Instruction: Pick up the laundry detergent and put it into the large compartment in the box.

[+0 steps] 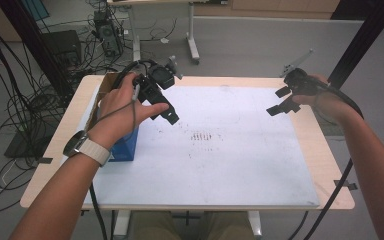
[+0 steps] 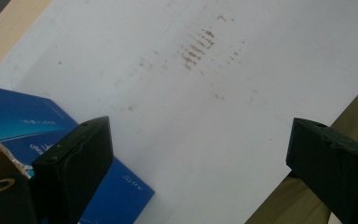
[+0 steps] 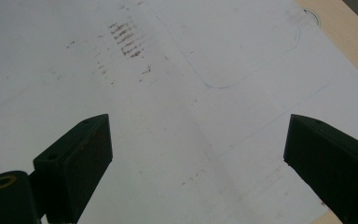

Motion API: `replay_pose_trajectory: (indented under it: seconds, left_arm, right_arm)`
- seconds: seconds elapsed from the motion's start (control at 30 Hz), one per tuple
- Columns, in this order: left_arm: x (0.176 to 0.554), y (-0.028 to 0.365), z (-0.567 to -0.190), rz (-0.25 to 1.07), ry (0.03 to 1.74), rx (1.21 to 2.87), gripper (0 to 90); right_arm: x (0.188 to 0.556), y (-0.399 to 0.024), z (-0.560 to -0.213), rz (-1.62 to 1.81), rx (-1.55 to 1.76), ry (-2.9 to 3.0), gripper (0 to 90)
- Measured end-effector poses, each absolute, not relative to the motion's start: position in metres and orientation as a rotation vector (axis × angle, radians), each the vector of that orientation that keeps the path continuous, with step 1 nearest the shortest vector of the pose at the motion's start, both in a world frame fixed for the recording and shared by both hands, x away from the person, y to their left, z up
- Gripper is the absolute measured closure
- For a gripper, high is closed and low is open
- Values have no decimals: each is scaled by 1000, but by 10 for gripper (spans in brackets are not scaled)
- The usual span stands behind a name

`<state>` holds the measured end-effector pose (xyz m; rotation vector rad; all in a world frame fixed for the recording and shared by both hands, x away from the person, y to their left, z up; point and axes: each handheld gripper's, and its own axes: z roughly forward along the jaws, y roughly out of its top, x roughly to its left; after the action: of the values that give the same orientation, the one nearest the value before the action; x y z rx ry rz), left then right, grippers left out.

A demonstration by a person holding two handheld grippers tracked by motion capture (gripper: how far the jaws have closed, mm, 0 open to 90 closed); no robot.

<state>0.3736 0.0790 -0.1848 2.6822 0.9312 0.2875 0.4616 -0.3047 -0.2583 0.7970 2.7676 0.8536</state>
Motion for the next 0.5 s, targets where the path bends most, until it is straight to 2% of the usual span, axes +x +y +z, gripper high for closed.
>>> replay_pose_trajectory:
  seconds: [0.5]
  left_arm:
    - [366,46,-200,271,841,2719,79]
  right_arm:
    - [458,-304,-258,869,792,2764,74]
